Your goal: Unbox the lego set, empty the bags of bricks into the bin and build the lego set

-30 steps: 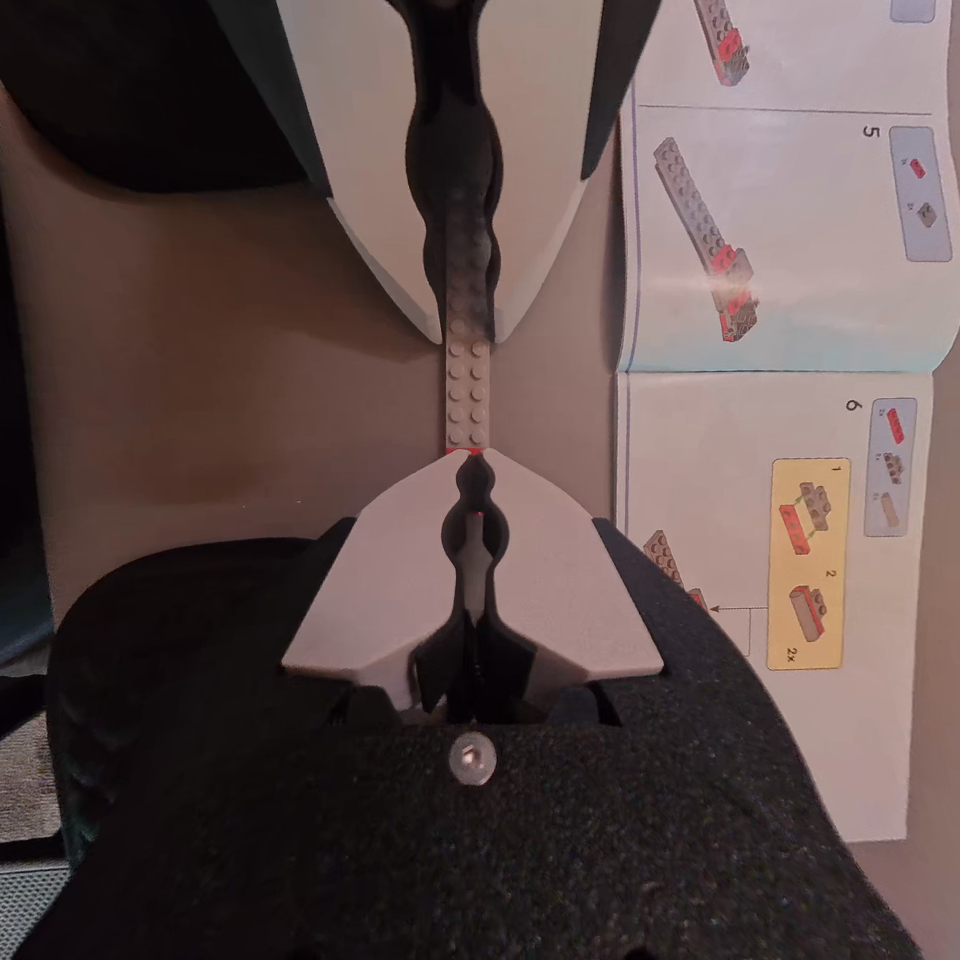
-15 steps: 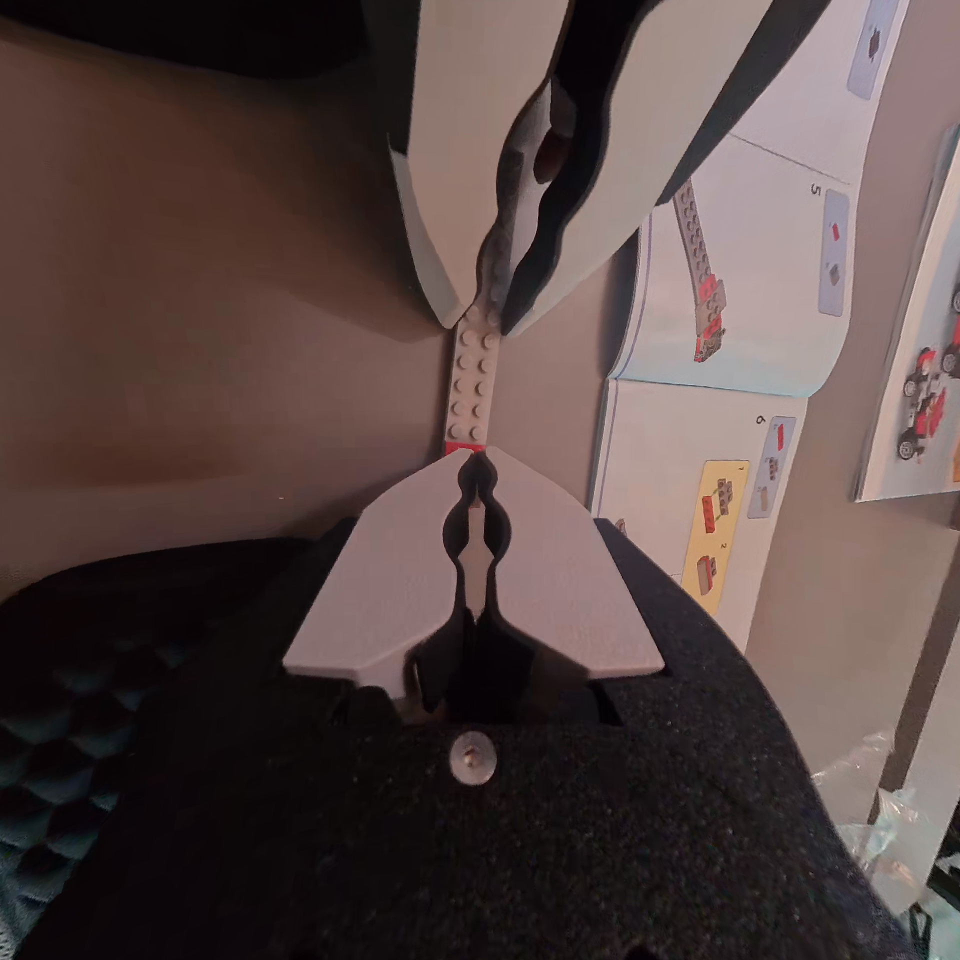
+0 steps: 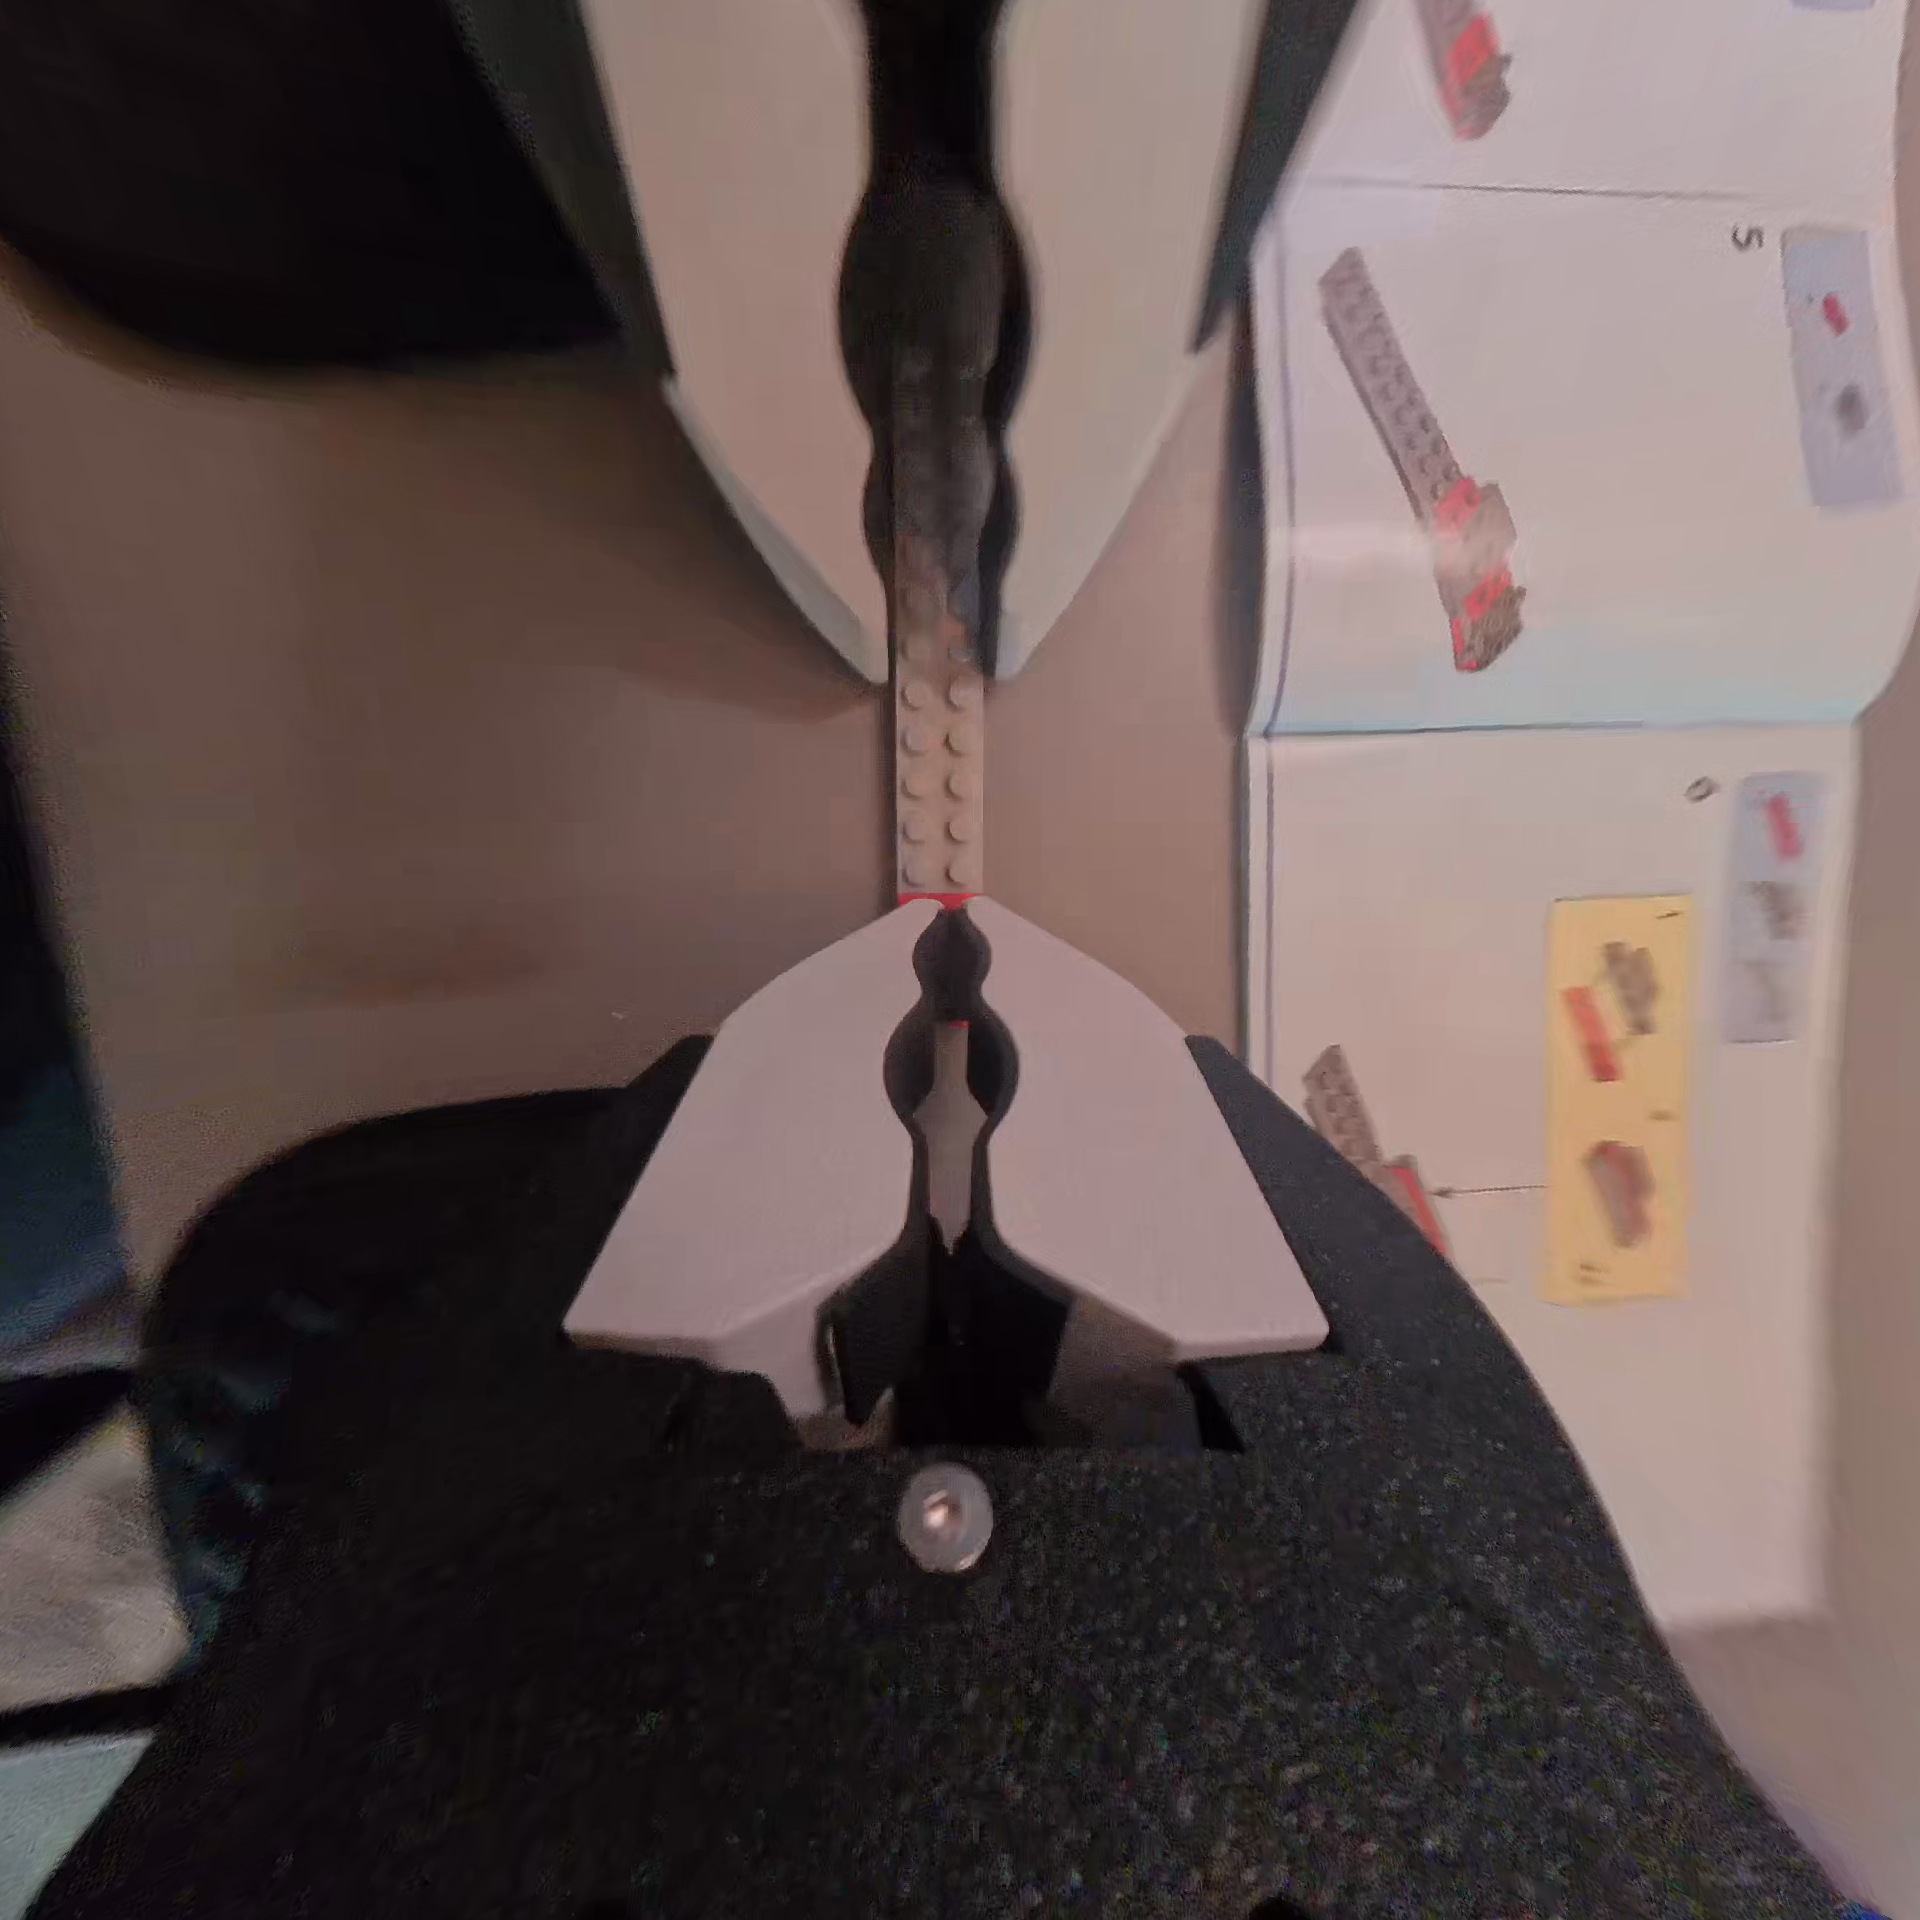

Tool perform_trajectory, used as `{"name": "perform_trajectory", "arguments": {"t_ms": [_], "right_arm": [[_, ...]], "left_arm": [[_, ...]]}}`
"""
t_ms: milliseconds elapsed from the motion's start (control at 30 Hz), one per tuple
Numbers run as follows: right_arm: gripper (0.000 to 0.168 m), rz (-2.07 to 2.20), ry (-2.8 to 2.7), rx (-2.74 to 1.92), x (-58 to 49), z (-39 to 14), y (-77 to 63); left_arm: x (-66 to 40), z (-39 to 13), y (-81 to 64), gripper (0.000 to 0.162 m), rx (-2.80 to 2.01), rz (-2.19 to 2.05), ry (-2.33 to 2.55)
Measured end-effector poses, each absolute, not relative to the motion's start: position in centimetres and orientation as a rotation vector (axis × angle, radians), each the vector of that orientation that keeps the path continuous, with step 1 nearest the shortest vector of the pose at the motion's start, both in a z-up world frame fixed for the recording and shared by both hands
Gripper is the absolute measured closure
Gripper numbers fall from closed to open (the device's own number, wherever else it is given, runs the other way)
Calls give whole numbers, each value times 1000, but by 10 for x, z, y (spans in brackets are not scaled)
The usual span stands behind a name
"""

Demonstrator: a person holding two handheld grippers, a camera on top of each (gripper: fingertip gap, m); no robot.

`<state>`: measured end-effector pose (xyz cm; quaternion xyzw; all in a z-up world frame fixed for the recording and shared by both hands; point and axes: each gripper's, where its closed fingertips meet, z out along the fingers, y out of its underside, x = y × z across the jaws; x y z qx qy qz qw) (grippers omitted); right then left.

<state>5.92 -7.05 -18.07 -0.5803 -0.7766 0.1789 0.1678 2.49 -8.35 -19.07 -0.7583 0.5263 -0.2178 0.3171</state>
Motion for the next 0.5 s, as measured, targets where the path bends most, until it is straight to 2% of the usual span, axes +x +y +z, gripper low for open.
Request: {"name": "perform_trajectory", "arguments": {"t_ms": [33,133,233,500], "right_arm": [[165,655,-2128,-1708,57,-173,-70],[165,747,-2059,-1664,58,-154,-68],[165,606,-2149,-1638,62,-167,-68],[164,639,-2202,-1675,58,-182,-72]], "left_arm": [[25,-191,-83,146,-1995,-565,1387],[25,-191,-83,146,-1992,-568,1383],[25,-191,-83,146,-1989,-553,1394],[25,-191,-83,146,-1989,-560,1388]]}}
